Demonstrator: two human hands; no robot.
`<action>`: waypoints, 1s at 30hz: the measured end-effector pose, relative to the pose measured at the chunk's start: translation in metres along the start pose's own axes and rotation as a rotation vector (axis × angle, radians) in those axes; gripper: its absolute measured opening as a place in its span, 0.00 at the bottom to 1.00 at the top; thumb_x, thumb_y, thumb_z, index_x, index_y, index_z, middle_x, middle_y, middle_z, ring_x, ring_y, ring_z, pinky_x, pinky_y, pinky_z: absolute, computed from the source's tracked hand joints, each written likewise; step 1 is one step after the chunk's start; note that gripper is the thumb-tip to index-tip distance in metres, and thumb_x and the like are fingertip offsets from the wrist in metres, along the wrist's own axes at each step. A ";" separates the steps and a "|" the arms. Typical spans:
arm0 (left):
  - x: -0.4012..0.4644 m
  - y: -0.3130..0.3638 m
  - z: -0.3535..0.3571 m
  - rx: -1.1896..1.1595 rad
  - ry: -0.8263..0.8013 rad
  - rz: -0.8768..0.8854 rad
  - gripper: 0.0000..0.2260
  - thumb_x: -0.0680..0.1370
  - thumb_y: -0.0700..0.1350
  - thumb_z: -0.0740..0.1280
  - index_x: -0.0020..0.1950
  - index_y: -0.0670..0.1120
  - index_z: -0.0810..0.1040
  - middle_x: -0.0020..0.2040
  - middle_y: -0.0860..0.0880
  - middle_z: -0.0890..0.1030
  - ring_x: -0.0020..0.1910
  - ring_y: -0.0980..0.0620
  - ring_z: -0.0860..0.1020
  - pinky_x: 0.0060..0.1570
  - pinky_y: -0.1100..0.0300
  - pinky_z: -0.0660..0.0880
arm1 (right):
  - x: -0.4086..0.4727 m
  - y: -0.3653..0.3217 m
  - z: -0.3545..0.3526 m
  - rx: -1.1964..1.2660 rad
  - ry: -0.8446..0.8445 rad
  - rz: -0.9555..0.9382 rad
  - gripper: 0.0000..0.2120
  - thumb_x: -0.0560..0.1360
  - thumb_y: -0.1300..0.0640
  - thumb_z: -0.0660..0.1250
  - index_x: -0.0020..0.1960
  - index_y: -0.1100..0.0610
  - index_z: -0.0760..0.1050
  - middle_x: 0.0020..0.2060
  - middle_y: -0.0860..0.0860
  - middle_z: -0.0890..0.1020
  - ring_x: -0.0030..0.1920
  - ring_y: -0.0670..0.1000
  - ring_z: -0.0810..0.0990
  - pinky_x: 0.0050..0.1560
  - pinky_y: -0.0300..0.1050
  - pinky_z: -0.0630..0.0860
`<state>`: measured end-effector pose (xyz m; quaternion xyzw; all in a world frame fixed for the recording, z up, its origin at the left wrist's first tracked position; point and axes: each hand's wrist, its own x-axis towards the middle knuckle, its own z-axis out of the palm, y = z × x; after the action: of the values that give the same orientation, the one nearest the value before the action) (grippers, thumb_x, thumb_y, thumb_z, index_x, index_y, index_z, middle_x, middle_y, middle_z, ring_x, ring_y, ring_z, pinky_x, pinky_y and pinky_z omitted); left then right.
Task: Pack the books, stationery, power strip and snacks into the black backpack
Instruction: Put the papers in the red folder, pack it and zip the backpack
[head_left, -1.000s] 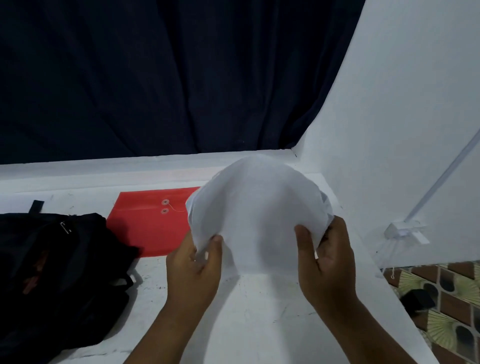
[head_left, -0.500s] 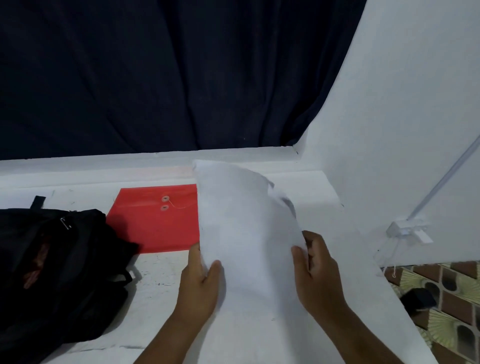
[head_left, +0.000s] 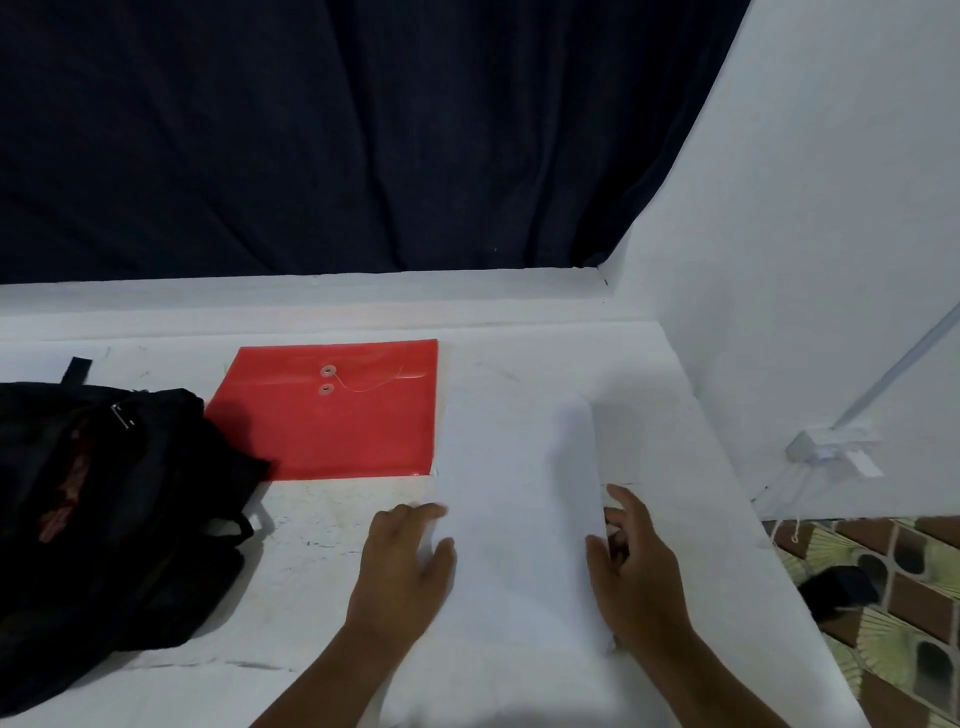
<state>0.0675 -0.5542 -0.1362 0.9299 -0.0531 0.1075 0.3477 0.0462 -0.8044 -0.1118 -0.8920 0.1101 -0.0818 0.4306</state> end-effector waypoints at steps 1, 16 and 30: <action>0.001 0.001 0.002 0.006 0.011 0.000 0.17 0.75 0.54 0.63 0.62 0.50 0.79 0.54 0.56 0.79 0.55 0.54 0.72 0.58 0.55 0.73 | -0.001 0.001 -0.001 0.016 -0.002 -0.004 0.27 0.75 0.62 0.67 0.72 0.49 0.66 0.52 0.42 0.81 0.46 0.41 0.80 0.49 0.39 0.77; -0.025 0.010 -0.005 -0.176 0.172 -0.100 0.22 0.75 0.57 0.66 0.68 0.52 0.78 0.64 0.54 0.74 0.67 0.52 0.72 0.65 0.60 0.69 | 0.004 0.008 0.005 -0.105 0.114 -0.295 0.20 0.70 0.68 0.73 0.59 0.56 0.77 0.65 0.55 0.72 0.64 0.56 0.70 0.50 0.44 0.76; -0.134 -0.034 -0.133 -0.261 0.603 -0.453 0.15 0.79 0.39 0.69 0.62 0.54 0.80 0.58 0.62 0.80 0.59 0.65 0.77 0.52 0.63 0.78 | -0.076 -0.131 0.108 0.206 -0.461 -0.649 0.10 0.75 0.57 0.69 0.51 0.42 0.76 0.56 0.35 0.75 0.62 0.40 0.73 0.61 0.33 0.68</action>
<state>-0.0785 -0.4379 -0.0921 0.7928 0.2444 0.2885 0.4780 0.0161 -0.6239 -0.0796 -0.8275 -0.2854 -0.0219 0.4829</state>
